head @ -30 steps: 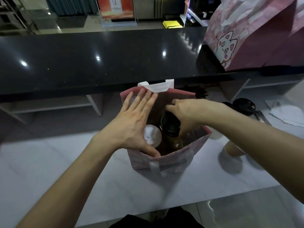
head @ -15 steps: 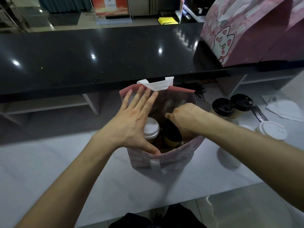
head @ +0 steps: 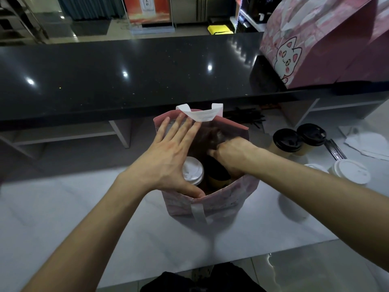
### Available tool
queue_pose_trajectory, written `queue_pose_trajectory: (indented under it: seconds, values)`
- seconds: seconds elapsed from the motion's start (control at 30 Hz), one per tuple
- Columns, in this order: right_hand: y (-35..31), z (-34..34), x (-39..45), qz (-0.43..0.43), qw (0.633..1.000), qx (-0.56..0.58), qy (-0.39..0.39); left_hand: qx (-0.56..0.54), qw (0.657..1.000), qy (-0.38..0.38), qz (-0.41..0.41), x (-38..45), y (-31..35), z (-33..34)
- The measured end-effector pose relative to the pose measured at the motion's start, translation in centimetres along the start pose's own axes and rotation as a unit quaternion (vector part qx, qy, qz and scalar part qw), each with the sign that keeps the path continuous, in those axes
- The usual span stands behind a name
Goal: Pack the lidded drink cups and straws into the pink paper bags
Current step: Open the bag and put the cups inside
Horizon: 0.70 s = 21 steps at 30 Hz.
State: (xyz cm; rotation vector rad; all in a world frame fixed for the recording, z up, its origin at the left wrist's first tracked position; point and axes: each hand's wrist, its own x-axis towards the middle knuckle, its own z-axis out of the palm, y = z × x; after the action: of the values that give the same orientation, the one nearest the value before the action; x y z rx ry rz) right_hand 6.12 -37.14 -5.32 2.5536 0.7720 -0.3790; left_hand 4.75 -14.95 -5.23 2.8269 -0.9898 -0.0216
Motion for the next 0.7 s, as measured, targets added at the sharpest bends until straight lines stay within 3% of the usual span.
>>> queue_pose_trajectory:
  seconds: [0.1,0.2,0.3,0.43,0.53,0.7]
  values:
    - [0.3,-0.8,-0.8,0.006,0.999,0.035,-0.01,0.023,1.0,-0.01,-0.009,0.0,1.1,-1.6]
    - [1.9,-2.9,-3.0,0.021,0.986,0.163,0.005,0.034,0.998,0.042,-0.016,0.2,2.5,-3.9]
    - [4.7,-4.3,-6.5,0.035,0.946,0.312,0.082,0.017,0.998,0.053,-0.04,1.1,4.4,-5.8]
    - [9.5,-3.0,-11.4,0.085,0.859,0.458,0.211,-0.014,0.999,0.024,-0.015,4.2,8.2,-6.4]
    - [14.5,1.3,-13.1,0.17,0.837,0.462,0.238,-0.011,1.0,0.02,0.002,7.9,11.4,-5.5]
    - [23.9,11.7,-15.5,0.274,0.839,0.41,0.23,-0.011,0.999,0.041,-0.001,15.2,17.5,-2.3]
